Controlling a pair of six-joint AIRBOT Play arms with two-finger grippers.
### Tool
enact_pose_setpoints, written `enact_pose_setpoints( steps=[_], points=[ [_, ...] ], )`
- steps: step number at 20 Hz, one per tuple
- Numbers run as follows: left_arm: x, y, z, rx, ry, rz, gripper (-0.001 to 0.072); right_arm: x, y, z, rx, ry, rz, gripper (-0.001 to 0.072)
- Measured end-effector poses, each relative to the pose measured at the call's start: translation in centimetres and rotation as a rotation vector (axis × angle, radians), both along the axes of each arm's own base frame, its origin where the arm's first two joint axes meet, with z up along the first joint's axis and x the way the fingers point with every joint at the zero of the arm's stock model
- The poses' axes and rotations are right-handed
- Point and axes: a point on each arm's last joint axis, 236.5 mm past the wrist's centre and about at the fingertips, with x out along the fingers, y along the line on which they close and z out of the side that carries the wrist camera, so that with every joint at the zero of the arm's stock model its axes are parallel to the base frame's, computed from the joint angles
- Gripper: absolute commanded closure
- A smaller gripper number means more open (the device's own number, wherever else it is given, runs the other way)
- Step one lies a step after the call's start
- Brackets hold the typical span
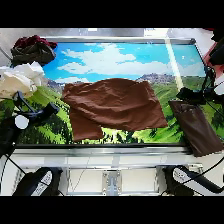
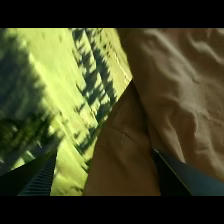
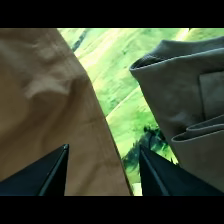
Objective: Fold the shirts.
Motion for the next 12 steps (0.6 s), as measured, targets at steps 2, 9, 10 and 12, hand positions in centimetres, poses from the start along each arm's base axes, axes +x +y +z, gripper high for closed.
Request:
enact_pose_setpoints(
  steps=[2,9,10,12],
  points=[
    [-0.2,-2.0,-2.7,-0.151,0.066,-0.002,0.0058,-0.5,0.5,0.4,0.013,-0.005,0.015,0.0193],
    [3.5,-4.4,-5.8,-0.432,0.092,0.018,0.0122,-2.1,1.2,2.6,-0.001,-0.037,0.058,0.0193],
    [3.9,-4.4,-5.9,-0.437,0.09,0.012,0.0202,-2.2,1.3,2.8,-0.004,-0.042,0.061,0.0193],
    [4.0,-4.3,-6.3,-0.428,0.097,-0.006,0.0222,-2.4,1.3,3.3,-0.01,-0.054,0.064,0.0193]
  ],
)
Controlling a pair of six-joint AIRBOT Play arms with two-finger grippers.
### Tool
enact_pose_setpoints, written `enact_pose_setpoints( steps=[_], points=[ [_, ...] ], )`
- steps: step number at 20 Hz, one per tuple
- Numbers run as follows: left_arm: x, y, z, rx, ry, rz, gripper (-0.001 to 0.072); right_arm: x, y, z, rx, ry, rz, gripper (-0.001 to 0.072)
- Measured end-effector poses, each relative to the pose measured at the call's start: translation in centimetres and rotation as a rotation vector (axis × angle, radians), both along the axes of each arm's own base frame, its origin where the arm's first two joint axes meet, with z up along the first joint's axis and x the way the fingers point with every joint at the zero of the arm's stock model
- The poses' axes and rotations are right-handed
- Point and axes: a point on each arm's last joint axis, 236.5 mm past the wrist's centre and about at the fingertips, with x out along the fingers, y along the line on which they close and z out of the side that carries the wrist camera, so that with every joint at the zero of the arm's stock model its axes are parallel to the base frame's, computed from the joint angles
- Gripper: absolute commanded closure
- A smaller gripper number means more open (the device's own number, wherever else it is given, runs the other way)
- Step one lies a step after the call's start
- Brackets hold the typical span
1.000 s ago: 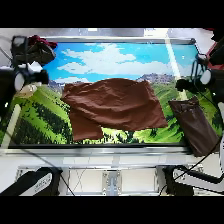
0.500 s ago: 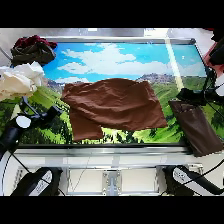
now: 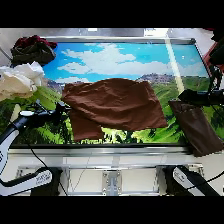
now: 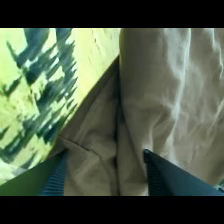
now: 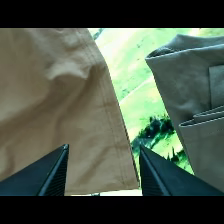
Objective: Fold the shirts.
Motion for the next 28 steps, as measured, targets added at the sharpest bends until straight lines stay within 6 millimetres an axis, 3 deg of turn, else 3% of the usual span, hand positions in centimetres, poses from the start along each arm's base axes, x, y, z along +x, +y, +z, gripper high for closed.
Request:
enact_pose_setpoints(
  steps=[10,13,19,28],
  points=[
    [-2.8,0.1,-1.9,0.081,0.088,-0.153,0.0222,-0.8,0.2,0.9,-0.009,-0.006,0.002,0.0193],
    [-2.3,0.4,-1.3,0.117,0.075,-0.2,0.0222,-1.0,0.1,0.9,-0.011,-0.002,-0.001,0.0193],
    [1.3,1.1,3.0,0.157,-0.026,-0.243,0.0221,-1.2,-0.2,0.8,-0.022,0.008,-0.009,0.0193],
    [-1.2,3.1,1.0,0.266,0.105,-0.322,0.0229,-1.3,-0.2,0.8,-0.007,0.017,-0.034,0.0193]
  ],
)
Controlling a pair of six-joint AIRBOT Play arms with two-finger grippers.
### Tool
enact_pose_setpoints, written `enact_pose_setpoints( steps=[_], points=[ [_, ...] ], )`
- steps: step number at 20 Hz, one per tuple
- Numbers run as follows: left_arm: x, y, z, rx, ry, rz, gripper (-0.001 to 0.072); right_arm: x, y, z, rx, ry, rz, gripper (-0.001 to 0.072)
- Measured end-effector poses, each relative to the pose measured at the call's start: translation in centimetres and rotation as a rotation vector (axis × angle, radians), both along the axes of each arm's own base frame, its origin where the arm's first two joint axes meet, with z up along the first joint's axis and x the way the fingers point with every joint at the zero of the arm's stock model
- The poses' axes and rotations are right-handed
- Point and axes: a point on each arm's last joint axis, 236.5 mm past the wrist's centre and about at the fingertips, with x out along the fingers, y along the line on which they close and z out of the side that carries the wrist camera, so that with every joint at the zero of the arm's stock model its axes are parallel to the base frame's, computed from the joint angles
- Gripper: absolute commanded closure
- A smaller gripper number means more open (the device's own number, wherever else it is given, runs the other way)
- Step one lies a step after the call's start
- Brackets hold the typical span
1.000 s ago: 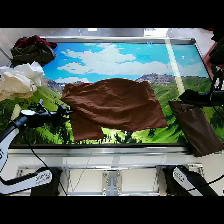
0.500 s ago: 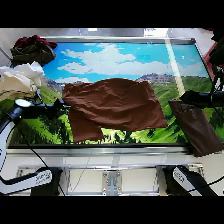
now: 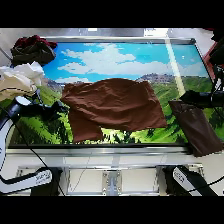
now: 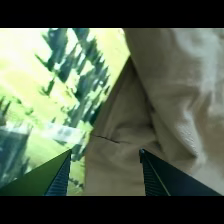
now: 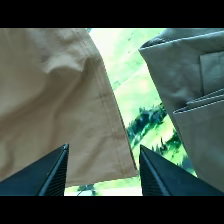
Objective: Fold the shirts.
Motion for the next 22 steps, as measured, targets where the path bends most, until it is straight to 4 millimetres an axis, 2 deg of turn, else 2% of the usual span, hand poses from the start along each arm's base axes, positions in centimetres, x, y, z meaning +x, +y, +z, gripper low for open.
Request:
enact_pose_setpoints(
  steps=[11,12,13,14,16,18,20,22],
  points=[
    [-0.2,-3.0,-2.9,-0.162,0.071,-0.027,0.0235,-0.3,0.3,-0.1,0.025,0.016,-0.015,0.0194],
    [-0.2,-3.4,-3.1,-0.181,0.073,-0.028,0.031,-0.3,0.3,-0.1,0.026,0.017,-0.015,0.0194],
    [0.1,-3.7,-3.2,-0.199,0.066,-0.03,0.0515,-0.4,0.4,-0.2,0.028,0.022,-0.013,0.0194],
    [0.3,-3.8,-3.4,-0.207,0.06,-0.028,0.0685,-0.5,0.5,-0.2,0.029,0.027,-0.012,0.0194],
    [1.0,-4.2,-3.2,-0.233,0.033,-0.018,0.0688,-1.1,0.6,-0.7,0.033,0.053,-0.006,0.0194],
    [1.3,-4.6,-2.9,-0.256,0.02,-0.019,0.0688,-2.6,1.0,-2.6,0.047,0.12,0.001,0.0194],
    [1.5,-4.8,-2.7,-0.272,0.01,-0.015,0.0688,-4.7,1.8,-6.0,0.087,0.215,-0.004,0.0194],
    [1.6,-5.0,-2.6,-0.281,0.006,-0.015,0.0688,-5.9,3.4,-9.4,0.168,0.257,-0.032,0.0193]
  ],
)
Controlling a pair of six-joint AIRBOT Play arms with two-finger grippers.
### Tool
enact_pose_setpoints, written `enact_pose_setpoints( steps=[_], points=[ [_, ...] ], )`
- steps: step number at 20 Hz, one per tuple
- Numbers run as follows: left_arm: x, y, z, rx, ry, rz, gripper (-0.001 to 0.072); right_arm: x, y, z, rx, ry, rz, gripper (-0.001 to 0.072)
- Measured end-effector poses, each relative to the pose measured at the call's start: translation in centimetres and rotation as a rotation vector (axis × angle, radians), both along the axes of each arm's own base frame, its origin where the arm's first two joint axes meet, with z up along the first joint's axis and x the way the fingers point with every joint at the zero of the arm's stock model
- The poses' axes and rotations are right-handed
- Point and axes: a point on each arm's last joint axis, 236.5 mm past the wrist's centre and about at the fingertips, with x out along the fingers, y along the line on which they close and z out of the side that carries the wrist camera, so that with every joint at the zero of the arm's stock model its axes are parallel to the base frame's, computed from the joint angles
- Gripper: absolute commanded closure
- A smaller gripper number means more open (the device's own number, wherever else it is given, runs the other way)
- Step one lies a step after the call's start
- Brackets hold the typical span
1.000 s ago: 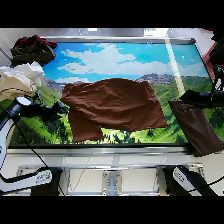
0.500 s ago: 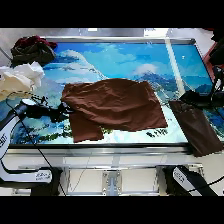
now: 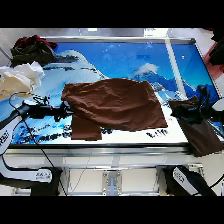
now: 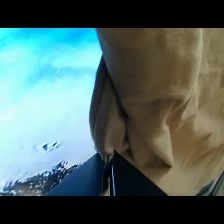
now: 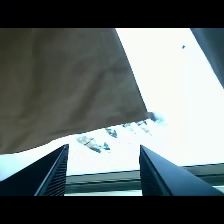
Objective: Fold the shirts.
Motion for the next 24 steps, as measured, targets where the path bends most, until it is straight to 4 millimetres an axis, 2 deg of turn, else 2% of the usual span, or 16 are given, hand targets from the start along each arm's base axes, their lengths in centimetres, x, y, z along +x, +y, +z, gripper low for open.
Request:
enact_pose_setpoints(
  steps=[3,6,15,16,17,19,20,21,22,24],
  points=[
    [-0.2,-0.3,0.2,-0.015,-0.001,-0.015,0.0688,-1.5,1.2,-4.2,0.07,0.043,-0.076,0.0167],
    [-0.3,-0.5,0.3,-0.02,-0.005,-0.027,0.0688,-3.1,1.0,-6.9,0.12,0.085,-0.173,0.0166],
    [-0.5,-0.8,0.5,-0.03,-0.008,-0.045,0.0688,-2.1,1.4,-9.8,0.29,0.016,-0.445,0.0176],
    [-0.6,-0.8,0.5,-0.031,-0.008,-0.046,0.0688,-1.9,1.5,-10.0,0.304,0.011,-0.457,0.0217],
    [-0.6,-0.8,0.5,-0.031,-0.008,-0.046,0.0688,-1.7,1.5,-10.2,0.314,0.0,-0.472,0.0293],
    [-0.6,-0.8,0.5,-0.032,-0.008,-0.047,0.0688,-1.2,1.4,-10.5,0.328,-0.015,-0.501,0.0344],
    [-0.6,-0.8,0.5,-0.033,-0.007,-0.048,0.0688,-1.0,1.3,-10.6,0.334,-0.023,-0.514,0.0455],
    [-0.6,-0.8,0.5,-0.033,-0.007,-0.048,0.0688,-0.9,1.1,-10.7,0.331,-0.026,-0.521,0.0627],
    [-0.6,-0.9,0.6,-0.034,-0.008,-0.047,0.0688,-0.8,0.9,-10.9,0.324,-0.031,-0.528,0.0674],
    [-0.3,-0.9,0.8,-0.039,-0.018,-0.044,0.0688,-0.4,0.7,-10.8,0.327,-0.047,-0.543,0.0676]
  ],
)
